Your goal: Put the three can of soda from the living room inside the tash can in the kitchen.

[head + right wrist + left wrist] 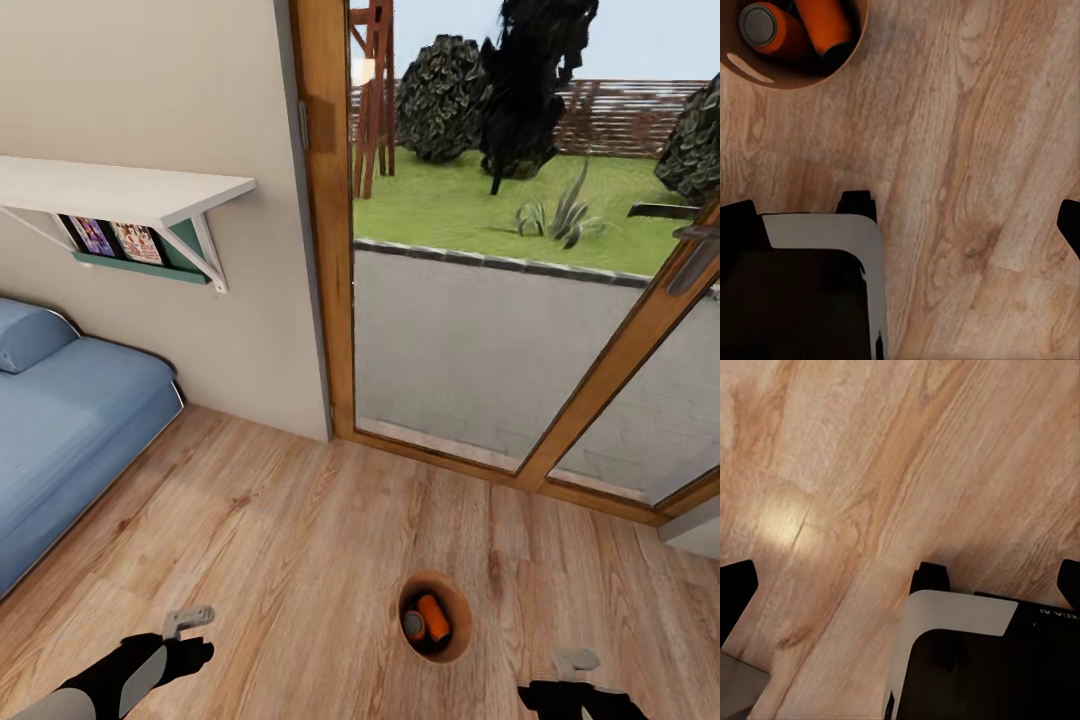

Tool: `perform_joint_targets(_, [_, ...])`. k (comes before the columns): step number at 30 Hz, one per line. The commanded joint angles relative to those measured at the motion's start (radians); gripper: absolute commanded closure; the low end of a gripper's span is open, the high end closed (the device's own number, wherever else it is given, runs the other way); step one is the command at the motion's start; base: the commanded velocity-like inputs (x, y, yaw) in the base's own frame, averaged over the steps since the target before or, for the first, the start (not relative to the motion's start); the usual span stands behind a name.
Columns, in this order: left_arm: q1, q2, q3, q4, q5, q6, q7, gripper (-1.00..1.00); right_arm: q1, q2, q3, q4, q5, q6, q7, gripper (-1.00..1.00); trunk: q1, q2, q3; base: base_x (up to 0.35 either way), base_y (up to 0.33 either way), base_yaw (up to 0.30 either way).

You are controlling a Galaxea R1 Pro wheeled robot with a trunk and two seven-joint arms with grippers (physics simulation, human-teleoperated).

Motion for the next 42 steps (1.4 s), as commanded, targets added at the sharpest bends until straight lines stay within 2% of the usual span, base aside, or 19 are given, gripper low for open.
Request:
perform_joint_targets(1, [0.001,0.0,0.0,0.0,0.0,-0.001,0.0,-1.0,0.001,0.0,0.0,0.004,0.0,-0.006,0.0,-1.0,0.0,0.0,0.0,0.0,0.0,0.0])
perform_joint_targets(8, [0.019,0.0,0.0,0.0,-0.001,-0.015,0.0,-1.0,0.004,0.002,0.0,0.033,0.0,-0.03,0.0,-1.0,0.0,0.0,0.0,0.0,0.0,0.0])
perform_joint_targets(34, [0.064,-0.003,0.0,0.0,-0.002,-0.06,-0.004,-1.0,0.006,0.007,0.001,0.1,0.001,-0.039,0.0,-1.0,0.0,0.0,0.0,0.0,0.0,0.0])
perform_joint_targets(42, [0.092,-0.004,-0.001,0.001,-0.002,-0.085,-0.005,-1.0,0.006,0.007,0.001,0.176,0.001,-0.109,0.0,-1.0,0.0,0.0,0.0,0.0,0.0,0.0])
